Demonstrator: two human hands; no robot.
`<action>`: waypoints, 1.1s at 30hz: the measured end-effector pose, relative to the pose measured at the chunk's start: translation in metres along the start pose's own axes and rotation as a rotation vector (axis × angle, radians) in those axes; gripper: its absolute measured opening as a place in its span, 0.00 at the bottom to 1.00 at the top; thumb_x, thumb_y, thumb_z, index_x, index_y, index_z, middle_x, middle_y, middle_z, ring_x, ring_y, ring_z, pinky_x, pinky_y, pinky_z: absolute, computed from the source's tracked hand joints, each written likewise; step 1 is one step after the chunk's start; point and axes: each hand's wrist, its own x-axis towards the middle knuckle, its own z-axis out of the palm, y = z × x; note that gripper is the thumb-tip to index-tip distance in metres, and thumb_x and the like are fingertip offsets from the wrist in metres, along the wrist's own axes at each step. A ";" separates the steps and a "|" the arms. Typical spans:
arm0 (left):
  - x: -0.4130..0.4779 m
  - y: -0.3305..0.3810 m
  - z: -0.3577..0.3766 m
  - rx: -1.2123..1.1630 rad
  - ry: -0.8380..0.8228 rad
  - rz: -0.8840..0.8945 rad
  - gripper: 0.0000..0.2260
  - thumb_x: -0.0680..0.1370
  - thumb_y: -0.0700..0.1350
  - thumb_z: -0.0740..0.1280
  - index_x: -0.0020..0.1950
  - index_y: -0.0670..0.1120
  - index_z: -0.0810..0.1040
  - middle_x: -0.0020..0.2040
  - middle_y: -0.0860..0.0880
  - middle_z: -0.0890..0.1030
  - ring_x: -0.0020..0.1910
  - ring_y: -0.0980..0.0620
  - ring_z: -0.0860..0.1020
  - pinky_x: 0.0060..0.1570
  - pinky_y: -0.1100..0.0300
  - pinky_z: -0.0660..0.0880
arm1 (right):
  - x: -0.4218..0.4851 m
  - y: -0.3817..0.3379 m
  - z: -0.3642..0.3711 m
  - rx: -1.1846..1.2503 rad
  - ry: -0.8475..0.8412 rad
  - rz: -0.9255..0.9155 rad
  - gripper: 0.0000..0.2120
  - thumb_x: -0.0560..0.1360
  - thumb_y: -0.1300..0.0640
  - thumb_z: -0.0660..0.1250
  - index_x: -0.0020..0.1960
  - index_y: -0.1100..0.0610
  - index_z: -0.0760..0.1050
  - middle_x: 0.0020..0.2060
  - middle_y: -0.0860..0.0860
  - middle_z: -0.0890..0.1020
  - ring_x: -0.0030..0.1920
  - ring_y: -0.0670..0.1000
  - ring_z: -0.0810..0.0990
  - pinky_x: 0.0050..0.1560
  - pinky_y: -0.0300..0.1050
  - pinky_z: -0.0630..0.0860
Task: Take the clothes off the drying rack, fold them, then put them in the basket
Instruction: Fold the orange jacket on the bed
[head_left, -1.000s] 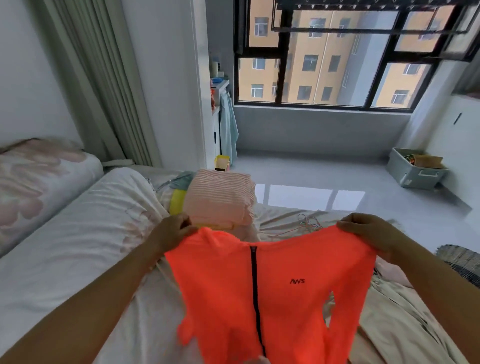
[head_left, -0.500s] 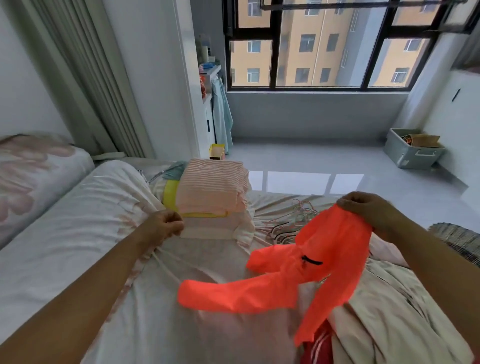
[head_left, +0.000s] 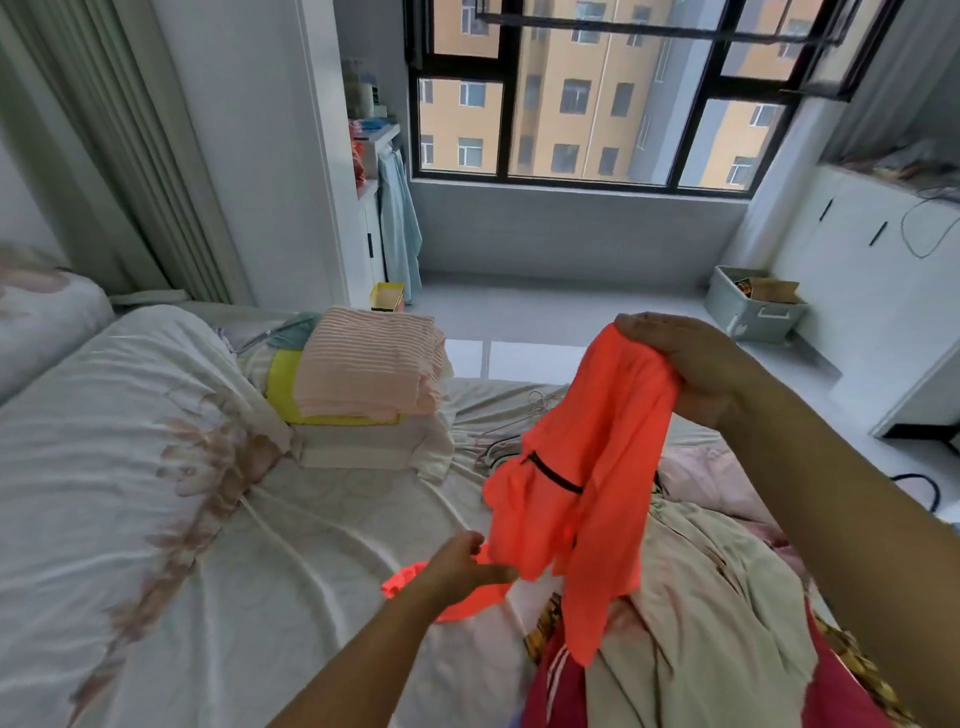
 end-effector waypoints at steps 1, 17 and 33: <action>0.001 0.003 0.007 -0.040 0.007 0.008 0.30 0.64 0.50 0.77 0.62 0.44 0.72 0.55 0.47 0.76 0.53 0.51 0.75 0.46 0.65 0.70 | -0.004 -0.006 -0.003 0.018 0.002 -0.018 0.03 0.73 0.59 0.67 0.43 0.58 0.78 0.35 0.52 0.83 0.34 0.47 0.81 0.38 0.39 0.80; -0.063 0.065 -0.142 0.039 -0.210 -0.116 0.38 0.44 0.58 0.82 0.47 0.39 0.82 0.45 0.41 0.84 0.39 0.50 0.83 0.41 0.59 0.80 | -0.011 0.019 -0.090 -0.133 0.161 0.077 0.04 0.75 0.58 0.67 0.45 0.58 0.78 0.40 0.55 0.81 0.39 0.51 0.79 0.44 0.46 0.77; -0.121 0.064 -0.196 -0.191 0.481 0.170 0.07 0.72 0.35 0.70 0.38 0.43 0.73 0.30 0.51 0.76 0.33 0.53 0.73 0.32 0.66 0.73 | 0.030 0.047 -0.052 -0.826 -0.170 0.187 0.04 0.71 0.61 0.72 0.44 0.60 0.79 0.42 0.55 0.80 0.42 0.52 0.78 0.43 0.43 0.75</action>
